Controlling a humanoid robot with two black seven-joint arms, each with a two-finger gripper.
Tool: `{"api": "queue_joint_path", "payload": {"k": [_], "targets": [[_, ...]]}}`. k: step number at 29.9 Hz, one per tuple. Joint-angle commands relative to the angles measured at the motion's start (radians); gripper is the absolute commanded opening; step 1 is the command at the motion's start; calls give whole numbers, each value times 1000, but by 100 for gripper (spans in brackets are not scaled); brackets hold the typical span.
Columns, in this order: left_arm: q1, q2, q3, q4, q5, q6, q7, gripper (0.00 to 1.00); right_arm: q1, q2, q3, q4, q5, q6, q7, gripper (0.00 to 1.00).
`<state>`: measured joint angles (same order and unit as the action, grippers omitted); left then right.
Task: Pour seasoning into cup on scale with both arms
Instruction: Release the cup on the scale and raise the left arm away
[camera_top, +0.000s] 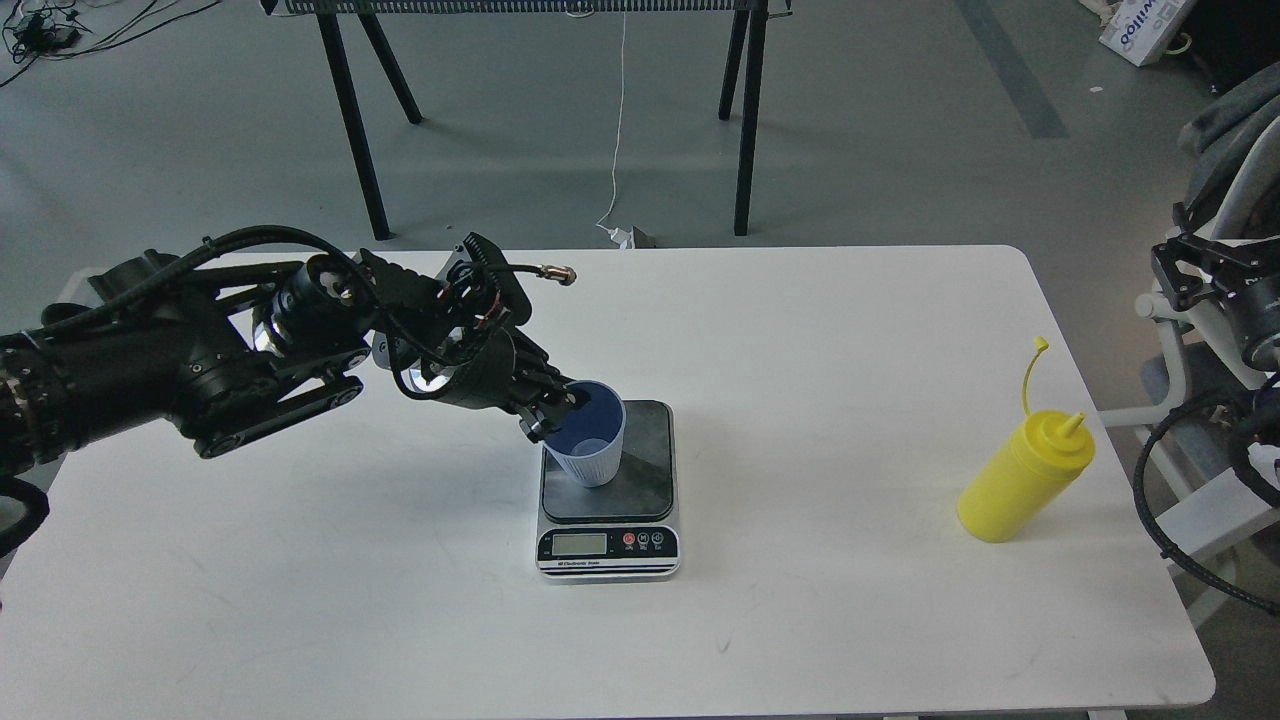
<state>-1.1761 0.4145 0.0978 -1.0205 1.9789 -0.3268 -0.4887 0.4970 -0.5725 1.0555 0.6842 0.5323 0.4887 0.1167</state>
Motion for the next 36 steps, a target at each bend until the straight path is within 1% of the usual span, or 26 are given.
{"api": "queue_joint_path", "payload": {"k": [1,3,5,9,11,12,14,18,21,23,25,27,28,30,33,36], "targets": [[-2,0,-10,-3,-5,6,0,64,0,0,0,0,0,0,0,99],[-5,0,-15,-7,-5,6,0,67,-2,0,0,0,0,0,0,99],[-7,1,-29,-9,-11,6,0,72,-2,0,0,0,0,0,0,99],[-17,3,-49,-9,-69,5,0,75,-2,-1,0,1,0,0,0,99],[-37,10,-59,-15,-115,5,0,78,-2,-1,0,0,0,0,0,99],[-48,13,-78,-15,-155,5,0,81,-3,-1,0,1,0,0,0,99],[-57,23,-137,-17,-263,-3,0,90,-6,-3,1,1,0,0,0,99],[-54,87,-288,-15,-578,-20,0,99,-37,-46,0,55,-2,0,0,99],[-48,130,-352,-7,-843,-37,0,99,-106,-95,1,136,-2,0,3,99],[-42,148,-372,0,-1018,-35,0,100,-156,-137,3,201,-2,0,21,99],[-37,159,-378,6,-1203,-34,0,100,-228,-180,6,283,-2,0,52,99],[-36,164,-382,29,-1383,-37,0,100,-319,-210,24,362,2,0,107,99],[-33,162,-382,43,-1482,-37,0,100,-372,-213,43,392,2,0,144,99],[-19,149,-382,81,-1677,-35,0,100,-464,-211,70,428,2,0,181,99],[13,126,-386,161,-1918,-37,0,100,-544,-204,72,442,6,0,187,99],[50,98,-427,206,-2058,-37,0,100,-621,-176,63,471,9,0,184,99]]}}
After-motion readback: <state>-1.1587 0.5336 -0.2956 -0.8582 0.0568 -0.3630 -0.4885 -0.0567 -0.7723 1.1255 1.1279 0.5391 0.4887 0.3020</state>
